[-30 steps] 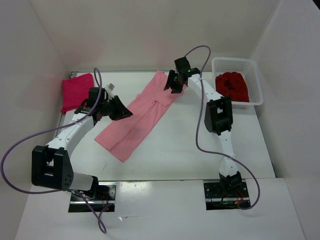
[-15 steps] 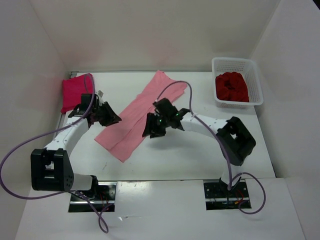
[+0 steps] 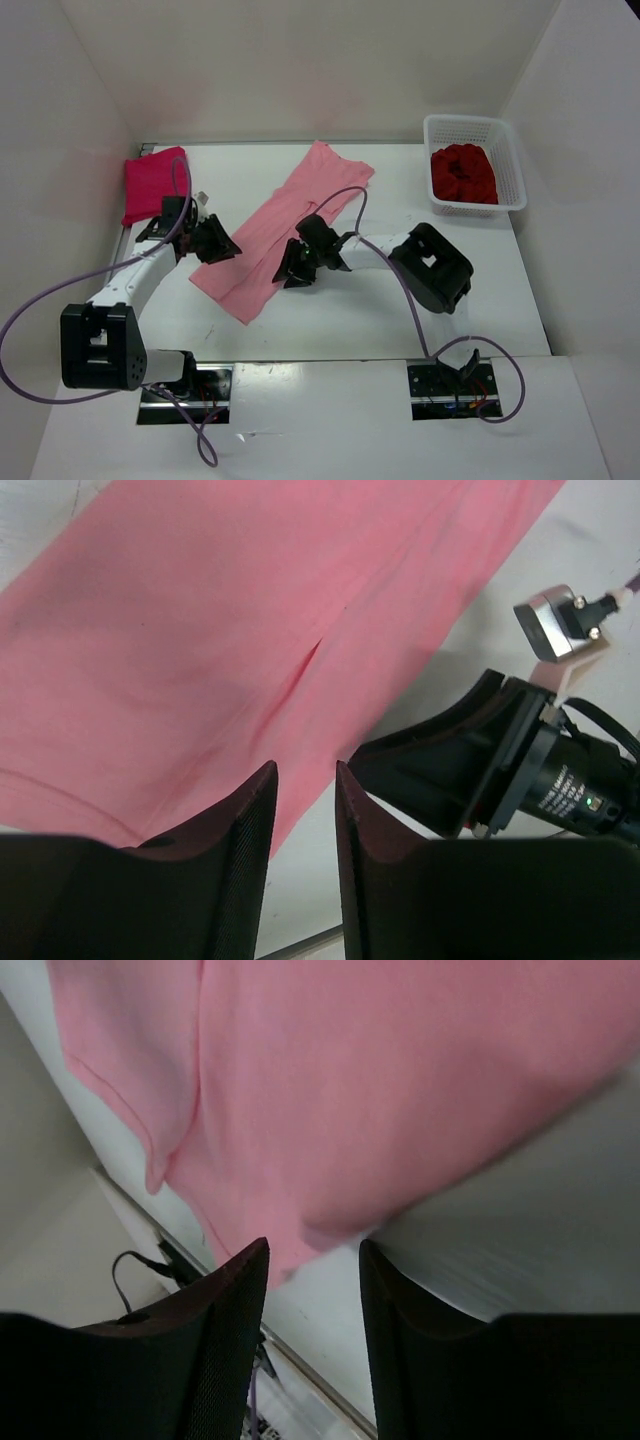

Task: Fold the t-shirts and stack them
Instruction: Rotate the tshirt 90 degrees, then grab the bottom of the folded rectangular tshirt with both arms

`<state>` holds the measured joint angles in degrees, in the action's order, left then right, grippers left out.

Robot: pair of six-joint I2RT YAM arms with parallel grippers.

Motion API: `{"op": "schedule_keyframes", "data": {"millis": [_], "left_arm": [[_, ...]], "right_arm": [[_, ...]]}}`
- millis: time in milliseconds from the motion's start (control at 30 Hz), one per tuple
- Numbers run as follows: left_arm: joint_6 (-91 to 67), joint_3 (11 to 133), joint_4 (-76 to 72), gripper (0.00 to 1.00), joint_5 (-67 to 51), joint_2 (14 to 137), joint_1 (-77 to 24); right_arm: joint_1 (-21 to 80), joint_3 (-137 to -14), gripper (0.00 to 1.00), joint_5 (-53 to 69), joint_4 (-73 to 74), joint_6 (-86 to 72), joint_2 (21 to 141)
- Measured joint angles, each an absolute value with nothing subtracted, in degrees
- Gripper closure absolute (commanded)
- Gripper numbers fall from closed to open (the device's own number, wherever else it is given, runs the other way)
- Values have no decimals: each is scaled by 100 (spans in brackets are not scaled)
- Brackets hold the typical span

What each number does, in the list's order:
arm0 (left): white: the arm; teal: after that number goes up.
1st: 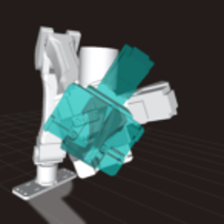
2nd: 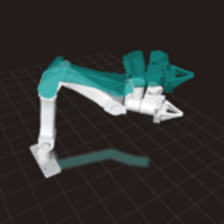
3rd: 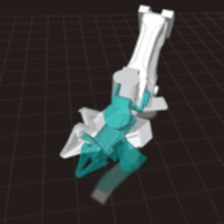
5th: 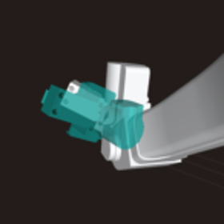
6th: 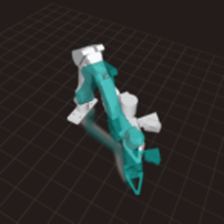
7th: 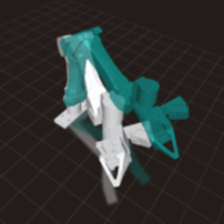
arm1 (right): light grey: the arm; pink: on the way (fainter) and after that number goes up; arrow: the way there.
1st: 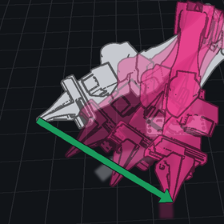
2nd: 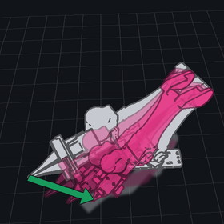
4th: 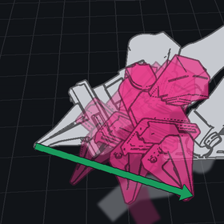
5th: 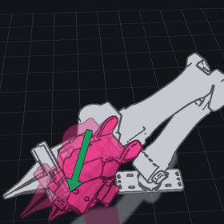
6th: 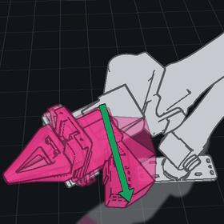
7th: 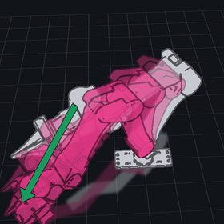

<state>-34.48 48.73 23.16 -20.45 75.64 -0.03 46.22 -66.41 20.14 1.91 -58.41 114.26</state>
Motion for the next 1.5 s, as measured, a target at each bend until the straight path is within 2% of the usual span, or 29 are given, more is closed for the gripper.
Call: {"op": "schedule_keyframes", "data": {"millis": [67,100,133,233,367,500,533,600,633,667,733,867,1033,1267,1500], "left_arm": [[-3446,4849,2320,63,-2069,7524,-3],[-3441,4842,2320,63,-2088,7513,-3],[-3435,4838,2320,63,-2102,7507,-3],[-3411,4836,2320,63,-2143,7500,-3],[-3319,4836,2316,63,-2174,7500,-117],[-3319,4836,2294,63,-2198,7502,-495],[-3330,4836,2287,63,-2202,7502,-609],[-3343,4836,2272,63,-2215,7522,-827],[-3347,4829,2265,63,-2222,7540,-941],[-3361,4799,2246,63,-2228,7555,-1063],[-3387,4670,2235,63,-2224,7564,-1269],[-3636,4348,2401,61,-2053,7568,-1944],[-4108,4007,2565,55,-1776,7550,-2941],[-4807,3621,2858,52,-1199,6925,-3022],[-4886,3420,2482,51,-1160,7544,-3022]], "right_arm": [[4626,-6768,57,2040,106,-5983,11583],[4626,-6823,64,2023,56,-6014,11640],[4628,-6849,80,2010,19,-6038,11684],[4539,-6812,98,2016,3,-6053,11764],[4209,-6458,100,1984,130,-5756,11456],[3533,-5507,100,1804,707,-5207,10460],[3319,-5271,98,1767,878,-5057,10158],[2936,-4886,81,1686,1260,-4790,9583],[2762,-4731,69,1653,1404,-4665,9332],[2635,-4624,51,1640,1544,-4569,9146],[2547,-4523,44,1656,1793,-4414,8936],[2565,-4276,43,1737,2014,-4386,8567],[2587,-3404,43,1732,2241,-4904,7328],[3114,-2383,46,1894,2451,-5850,6211],[3299,-1872,50,2121,2276,-6375,5929]]}}
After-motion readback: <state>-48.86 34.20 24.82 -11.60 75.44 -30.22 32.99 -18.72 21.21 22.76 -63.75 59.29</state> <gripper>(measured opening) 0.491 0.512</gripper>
